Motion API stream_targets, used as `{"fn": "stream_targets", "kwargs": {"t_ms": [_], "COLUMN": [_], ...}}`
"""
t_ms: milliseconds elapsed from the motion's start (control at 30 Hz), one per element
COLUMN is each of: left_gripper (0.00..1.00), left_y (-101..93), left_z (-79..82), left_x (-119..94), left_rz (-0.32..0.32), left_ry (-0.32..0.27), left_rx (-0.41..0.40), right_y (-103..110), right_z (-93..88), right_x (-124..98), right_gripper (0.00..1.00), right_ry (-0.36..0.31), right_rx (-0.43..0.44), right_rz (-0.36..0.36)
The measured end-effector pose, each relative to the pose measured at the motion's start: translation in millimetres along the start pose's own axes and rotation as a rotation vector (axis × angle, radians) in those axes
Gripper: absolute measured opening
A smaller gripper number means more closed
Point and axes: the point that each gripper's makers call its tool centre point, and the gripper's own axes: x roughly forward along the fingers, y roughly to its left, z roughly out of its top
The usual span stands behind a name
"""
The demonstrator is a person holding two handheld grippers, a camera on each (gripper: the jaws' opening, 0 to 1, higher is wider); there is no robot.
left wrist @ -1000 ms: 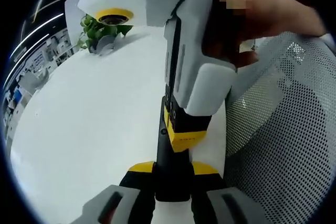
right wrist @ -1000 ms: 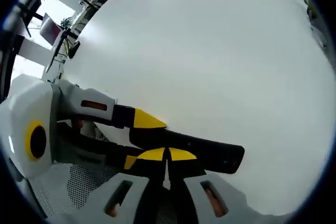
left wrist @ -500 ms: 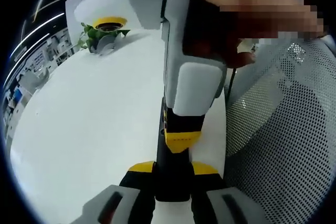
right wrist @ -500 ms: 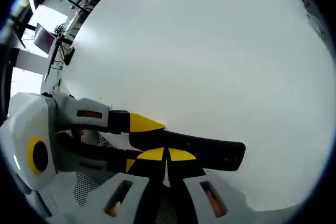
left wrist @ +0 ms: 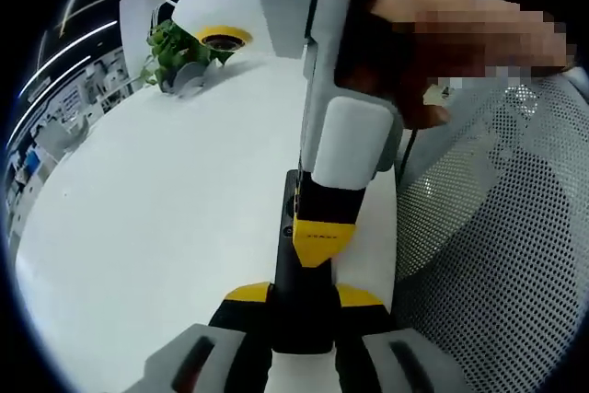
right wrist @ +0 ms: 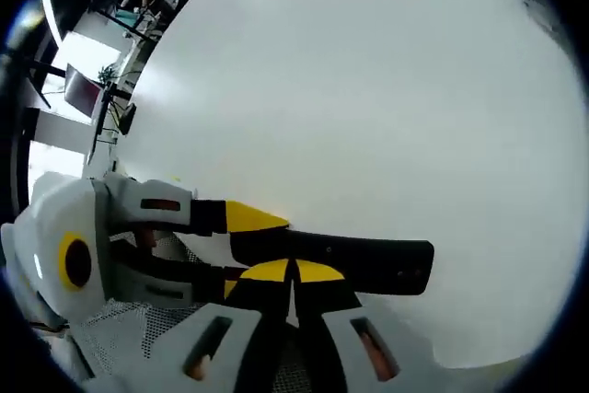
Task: Press the specified remote control buttons in sequence, fully releasing each button before pressing the next.
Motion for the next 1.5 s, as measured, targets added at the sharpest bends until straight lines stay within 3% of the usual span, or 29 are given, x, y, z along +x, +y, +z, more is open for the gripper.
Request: {"fn": "stream_targets", "kwargs": {"t_ms": [267, 700, 800, 900, 1000, 1500], "left_gripper": [0.24, 0.24, 0.24, 0.24, 0.24, 0.24], "left_y": [-0.1, -4.6, -6.1, -7.7, -10.7, -12.2], "left_z": [-0.3, -10.8, -12.5, -13.2, -16.1, -17.7], "left_x": [0, -8, -10, -11, -14, -15], "left_rz": [0.005, -0.022, -0.026, -0.028, -0.039, -0.002], "left_ry": [-0.015, 0.026, 0.031, 0.033, 0.04, -0.03], "left_rx": [0.004, 0.047, 0.051, 0.059, 0.069, 0.029], "right_y": [0, 17, 23, 19, 22, 25], "right_z": [-0.1, -1.4, -4.5, -9.7, -8.7, -9.6], "right_x": [0, 3, 4, 5, 6, 7], "right_gripper": [0.0, 0.0, 0.0, 0.0, 0.0, 0.0], "right_ry": [-0.033, -0.03, -0.025, -0.031, -0.064, -0.144], "right_rx": [0.03, -0.082, -0.102, -0.105, -0.045, 0.037], "right_rz": [0.02, -0.004, -0.022, -0.085, -0.069, -0.083]}}
